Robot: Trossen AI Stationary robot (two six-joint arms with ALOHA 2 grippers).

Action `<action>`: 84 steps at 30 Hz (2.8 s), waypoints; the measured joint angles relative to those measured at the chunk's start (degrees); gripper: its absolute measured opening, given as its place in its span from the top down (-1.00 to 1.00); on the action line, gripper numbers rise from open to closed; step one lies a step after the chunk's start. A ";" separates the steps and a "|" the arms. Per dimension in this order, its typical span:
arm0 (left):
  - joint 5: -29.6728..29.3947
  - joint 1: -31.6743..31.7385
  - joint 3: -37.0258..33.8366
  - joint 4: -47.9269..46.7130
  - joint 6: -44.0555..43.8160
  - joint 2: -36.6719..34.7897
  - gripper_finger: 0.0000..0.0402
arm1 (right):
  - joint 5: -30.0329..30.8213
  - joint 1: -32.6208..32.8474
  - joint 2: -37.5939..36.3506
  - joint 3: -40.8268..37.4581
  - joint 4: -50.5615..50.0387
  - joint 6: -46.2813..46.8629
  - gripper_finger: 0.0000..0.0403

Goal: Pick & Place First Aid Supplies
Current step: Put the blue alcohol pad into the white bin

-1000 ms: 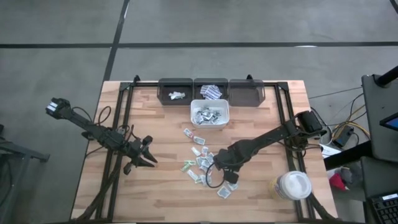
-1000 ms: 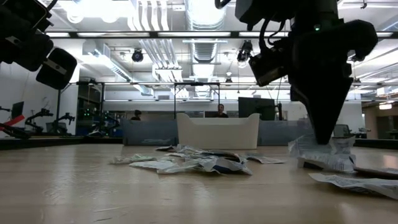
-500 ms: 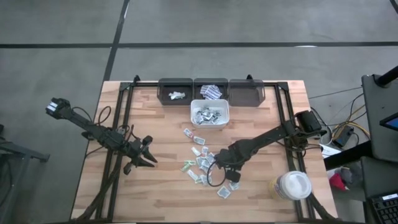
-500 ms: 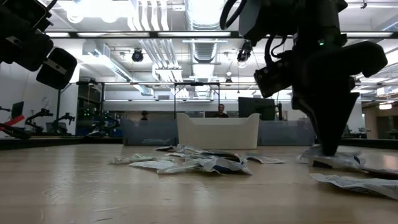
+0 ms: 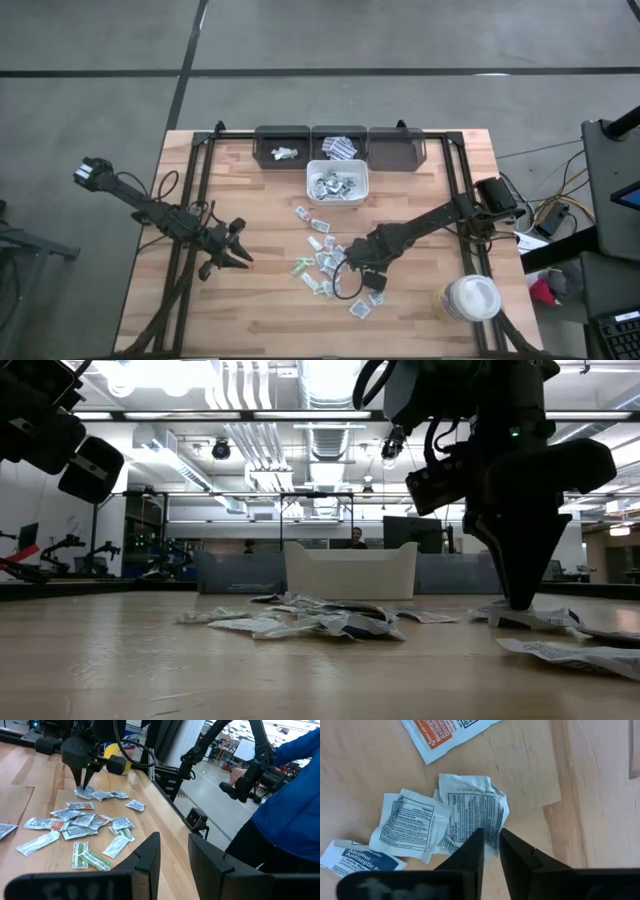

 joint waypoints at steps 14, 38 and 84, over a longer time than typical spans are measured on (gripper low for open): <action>0.00 -0.02 0.00 0.00 -0.01 0.00 0.53 | -0.02 0.04 0.00 0.00 0.04 -0.61 0.86; 0.02 0.00 0.02 -0.02 0.13 0.00 0.53 | 0.15 -0.39 -2.86 3.76 -11.00 1.73 0.96; 0.09 5.62 0.02 1.65 11.11 -4.33 0.53 | 14.35 -32.30 -9.25 8.61 12.35 -31.24 0.96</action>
